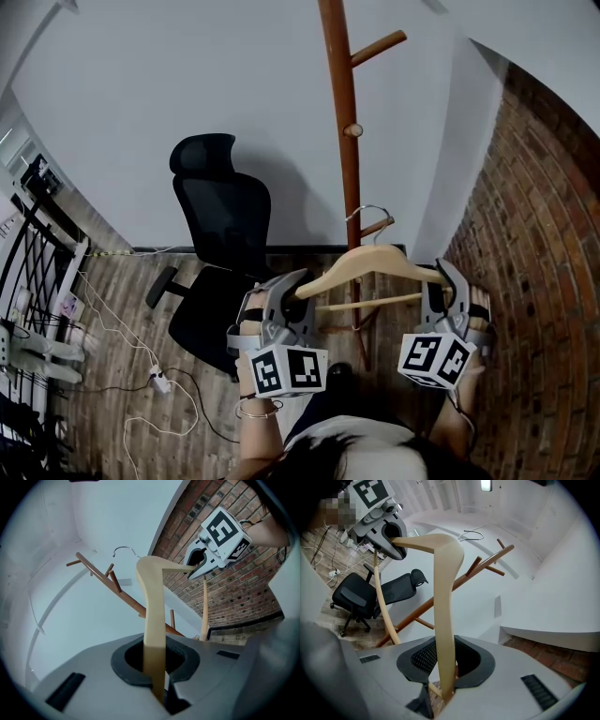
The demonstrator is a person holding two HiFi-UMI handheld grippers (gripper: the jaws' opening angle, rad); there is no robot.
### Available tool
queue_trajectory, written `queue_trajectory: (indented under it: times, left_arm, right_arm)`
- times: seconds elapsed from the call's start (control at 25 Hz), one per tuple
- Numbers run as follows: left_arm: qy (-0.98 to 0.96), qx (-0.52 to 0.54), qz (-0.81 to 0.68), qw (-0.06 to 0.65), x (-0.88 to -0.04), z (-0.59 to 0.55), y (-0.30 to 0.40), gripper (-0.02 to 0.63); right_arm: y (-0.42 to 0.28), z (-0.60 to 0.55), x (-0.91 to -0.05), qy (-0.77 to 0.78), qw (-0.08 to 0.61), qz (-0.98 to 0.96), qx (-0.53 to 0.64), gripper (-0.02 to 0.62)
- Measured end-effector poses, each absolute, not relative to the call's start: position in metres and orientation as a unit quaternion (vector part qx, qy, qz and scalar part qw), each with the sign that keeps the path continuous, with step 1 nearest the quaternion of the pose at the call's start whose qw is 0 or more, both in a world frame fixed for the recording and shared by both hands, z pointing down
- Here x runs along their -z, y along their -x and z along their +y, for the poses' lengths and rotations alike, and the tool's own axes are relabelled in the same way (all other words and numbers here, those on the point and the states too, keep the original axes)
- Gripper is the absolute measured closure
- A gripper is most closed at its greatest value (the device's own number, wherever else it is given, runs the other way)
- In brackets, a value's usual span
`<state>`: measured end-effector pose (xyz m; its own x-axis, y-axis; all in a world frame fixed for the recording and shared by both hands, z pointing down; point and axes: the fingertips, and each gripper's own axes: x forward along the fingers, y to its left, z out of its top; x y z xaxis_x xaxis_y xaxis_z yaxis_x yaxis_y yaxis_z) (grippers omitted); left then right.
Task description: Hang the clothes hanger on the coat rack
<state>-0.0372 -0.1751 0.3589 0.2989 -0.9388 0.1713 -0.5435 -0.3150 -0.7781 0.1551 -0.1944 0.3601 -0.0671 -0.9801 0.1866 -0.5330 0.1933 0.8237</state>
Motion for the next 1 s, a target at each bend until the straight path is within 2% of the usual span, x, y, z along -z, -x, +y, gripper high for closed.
queue_trajectory:
  times: [1.0]
  left_arm:
    - [0.752,0.310,0.479,0.331,-0.333,-0.238,0.041,0.575]
  right_arm:
    - [-0.151,-0.252,-0.335,-0.589,0.370,-0.654,0.298,0.489]
